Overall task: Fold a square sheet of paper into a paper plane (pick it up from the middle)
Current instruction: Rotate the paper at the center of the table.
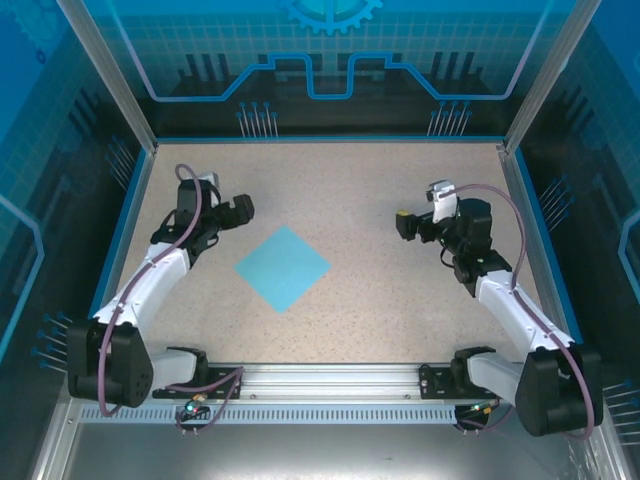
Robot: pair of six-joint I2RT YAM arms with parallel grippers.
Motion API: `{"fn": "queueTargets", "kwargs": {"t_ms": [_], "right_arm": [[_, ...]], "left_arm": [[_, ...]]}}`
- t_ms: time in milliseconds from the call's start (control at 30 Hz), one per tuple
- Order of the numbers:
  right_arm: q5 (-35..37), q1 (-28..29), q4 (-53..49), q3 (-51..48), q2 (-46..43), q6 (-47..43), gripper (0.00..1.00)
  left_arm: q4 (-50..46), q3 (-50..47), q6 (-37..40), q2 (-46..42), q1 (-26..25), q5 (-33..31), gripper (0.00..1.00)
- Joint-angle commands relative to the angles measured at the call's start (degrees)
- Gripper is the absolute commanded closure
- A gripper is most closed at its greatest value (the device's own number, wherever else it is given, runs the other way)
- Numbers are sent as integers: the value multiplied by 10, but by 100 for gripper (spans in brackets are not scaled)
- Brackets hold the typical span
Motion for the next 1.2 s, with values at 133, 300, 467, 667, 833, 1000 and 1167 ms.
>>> {"fn": "queueTargets", "kwargs": {"t_ms": [133, 300, 467, 667, 833, 1000, 1167], "right_arm": [[-106, 62, -141, 43, -34, 23, 1], [-94, 120, -206, 60, -27, 16, 1], [-43, 186, -224, 64, -14, 14, 1], [-5, 238, -225, 77, 19, 15, 1], [5, 258, -216, 88, 45, 18, 1], [7, 265, -212, 99, 61, 17, 1], [10, 266, -216, 105, 61, 15, 1]], "left_arm": [[-176, 24, -93, -21, -49, 24, 1], [-171, -6, -125, -11, -85, 12, 1], [-167, -12, -147, 32, -115, -21, 1], [-142, 5, -160, 117, -157, -62, 1], [-134, 43, -171, 200, -190, -89, 1], [-126, 71, -185, 260, -217, -98, 1], [-123, 86, -188, 298, -232, -91, 1]]}}
